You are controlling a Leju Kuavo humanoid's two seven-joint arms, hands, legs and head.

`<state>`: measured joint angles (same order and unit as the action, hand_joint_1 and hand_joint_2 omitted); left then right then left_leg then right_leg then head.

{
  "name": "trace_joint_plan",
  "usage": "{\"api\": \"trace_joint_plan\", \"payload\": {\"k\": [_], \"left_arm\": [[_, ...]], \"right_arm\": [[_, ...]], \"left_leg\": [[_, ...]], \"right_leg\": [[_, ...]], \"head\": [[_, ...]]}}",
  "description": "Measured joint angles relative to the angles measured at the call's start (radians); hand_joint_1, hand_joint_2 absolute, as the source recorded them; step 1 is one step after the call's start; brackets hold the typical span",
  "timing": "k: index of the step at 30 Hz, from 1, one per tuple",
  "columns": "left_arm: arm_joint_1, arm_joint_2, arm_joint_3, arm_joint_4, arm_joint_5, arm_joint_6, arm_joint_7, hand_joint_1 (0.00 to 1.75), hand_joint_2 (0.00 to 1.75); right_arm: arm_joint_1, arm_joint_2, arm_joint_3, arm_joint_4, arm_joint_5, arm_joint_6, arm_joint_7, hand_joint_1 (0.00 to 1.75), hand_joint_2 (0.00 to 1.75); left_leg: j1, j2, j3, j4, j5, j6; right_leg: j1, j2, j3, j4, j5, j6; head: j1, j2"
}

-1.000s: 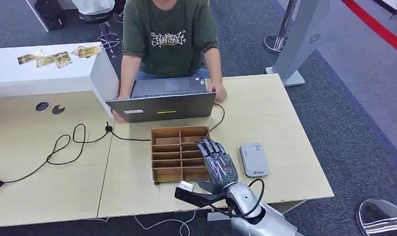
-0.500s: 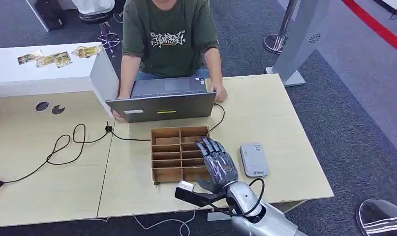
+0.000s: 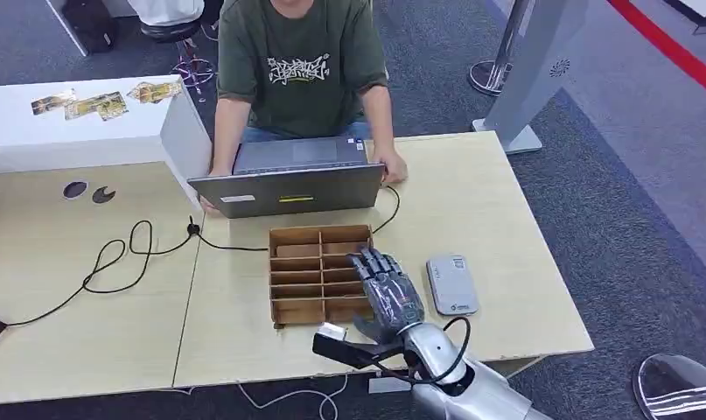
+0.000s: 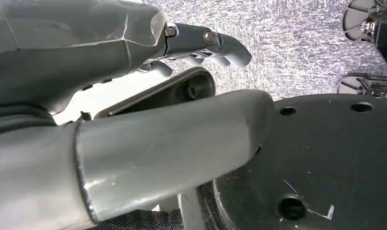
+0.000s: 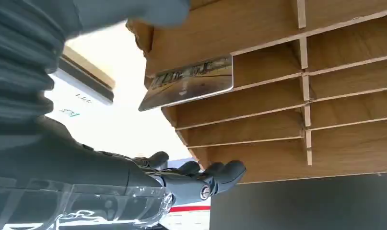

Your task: Pass the card to the sensor for recognition and then transmit it.

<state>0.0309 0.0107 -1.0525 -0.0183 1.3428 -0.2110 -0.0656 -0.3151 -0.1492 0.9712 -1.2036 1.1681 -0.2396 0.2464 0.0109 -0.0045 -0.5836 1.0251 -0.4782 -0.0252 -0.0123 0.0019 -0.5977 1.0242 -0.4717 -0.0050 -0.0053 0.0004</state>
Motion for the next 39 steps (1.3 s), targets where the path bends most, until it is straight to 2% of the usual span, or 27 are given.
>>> {"api": "trace_joint_plan", "payload": {"k": [8,15,39], "left_arm": [[0.000,0.000,0.000,0.000,0.000,-0.001,0.000,0.00,0.00],[0.000,0.000,0.000,0.000,-0.001,-0.002,0.000,0.00,0.00],[0.000,0.000,0.000,0.000,-0.004,-0.002,0.000,0.00,0.00]], "right_arm": [[-0.022,-0.001,0.003,0.000,-0.007,0.014,-0.005,1.68,1.75],[-0.035,-0.001,0.003,0.000,-0.017,0.009,-0.011,1.54,1.75],[-0.033,-0.001,0.025,0.005,-0.045,-0.016,-0.025,1.59,1.75]], "left_leg": [[0.000,0.000,0.001,0.000,0.000,0.000],[0.000,0.000,0.000,0.000,0.000,0.000],[0.000,0.000,0.000,0.000,0.000,0.000]], "right_leg": [[0.000,0.000,0.000,0.000,0.000,0.000],[0.000,0.000,0.000,0.000,0.000,0.000],[0.000,0.000,0.000,0.000,0.000,0.000]], "head": [[0.000,0.000],[0.000,0.000],[0.000,0.000]]}}
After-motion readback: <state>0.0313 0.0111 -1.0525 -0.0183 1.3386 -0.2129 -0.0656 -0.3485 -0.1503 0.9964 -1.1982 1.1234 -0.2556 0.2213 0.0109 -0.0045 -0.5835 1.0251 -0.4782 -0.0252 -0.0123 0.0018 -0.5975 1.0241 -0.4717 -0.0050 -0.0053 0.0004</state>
